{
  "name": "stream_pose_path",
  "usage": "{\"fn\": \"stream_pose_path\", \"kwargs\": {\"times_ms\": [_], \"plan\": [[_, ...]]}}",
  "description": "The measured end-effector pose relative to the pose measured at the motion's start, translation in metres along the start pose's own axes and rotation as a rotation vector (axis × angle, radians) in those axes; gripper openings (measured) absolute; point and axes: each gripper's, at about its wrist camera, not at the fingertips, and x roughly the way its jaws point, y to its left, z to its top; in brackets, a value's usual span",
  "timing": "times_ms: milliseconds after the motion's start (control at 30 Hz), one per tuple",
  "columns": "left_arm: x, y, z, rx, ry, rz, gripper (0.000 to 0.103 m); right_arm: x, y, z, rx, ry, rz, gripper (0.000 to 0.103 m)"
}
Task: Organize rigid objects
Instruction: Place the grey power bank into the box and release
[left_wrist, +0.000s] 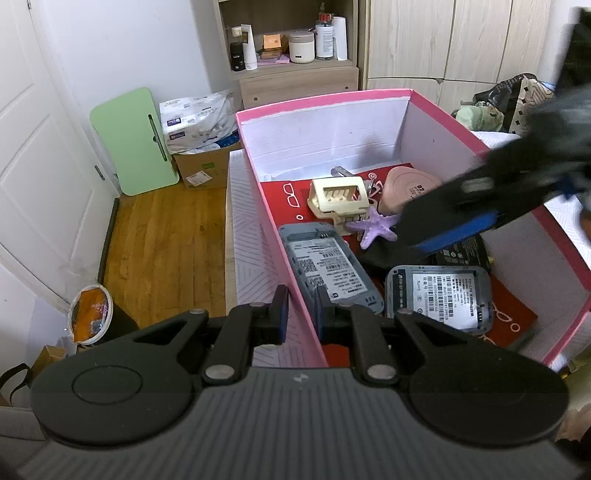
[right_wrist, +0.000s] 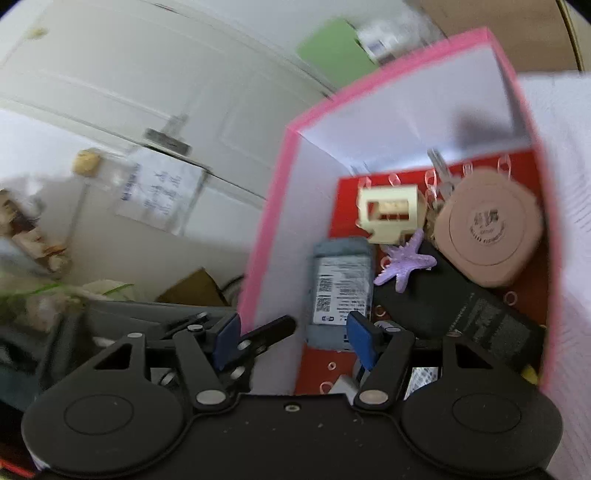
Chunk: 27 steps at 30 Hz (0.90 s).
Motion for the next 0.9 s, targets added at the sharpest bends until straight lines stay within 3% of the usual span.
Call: {"fn": "stream_pose_path", "kwargs": {"times_ms": [67, 200, 400, 800, 900], "plan": [[0.000, 0.000, 0.000, 0.001, 0.000, 0.001, 0.013, -0.021, 0.008, -0.012, -0.073, -0.053, -0.018, 0.070], [0.001, -0.001, -0.002, 0.005, -0.001, 0.003, 0.013, -0.059, 0.024, -0.035, -0.234, -0.171, -0.156, 0.070], [0.001, 0.000, -0.002, -0.003, -0.001, 0.002, 0.013, -0.091, 0.033, -0.058, -0.357, -0.243, -0.282, 0.071], [-0.004, 0.000, -0.004, -0.043, 0.039, -0.010, 0.013, -0.097, 0.036, -0.071, -0.393, -0.287, -0.383, 0.072], [-0.011, -0.002, -0.006, -0.051, 0.039, 0.019, 0.020, -0.102, 0.035, -0.074, -0.399, -0.303, -0.412, 0.072]]}}
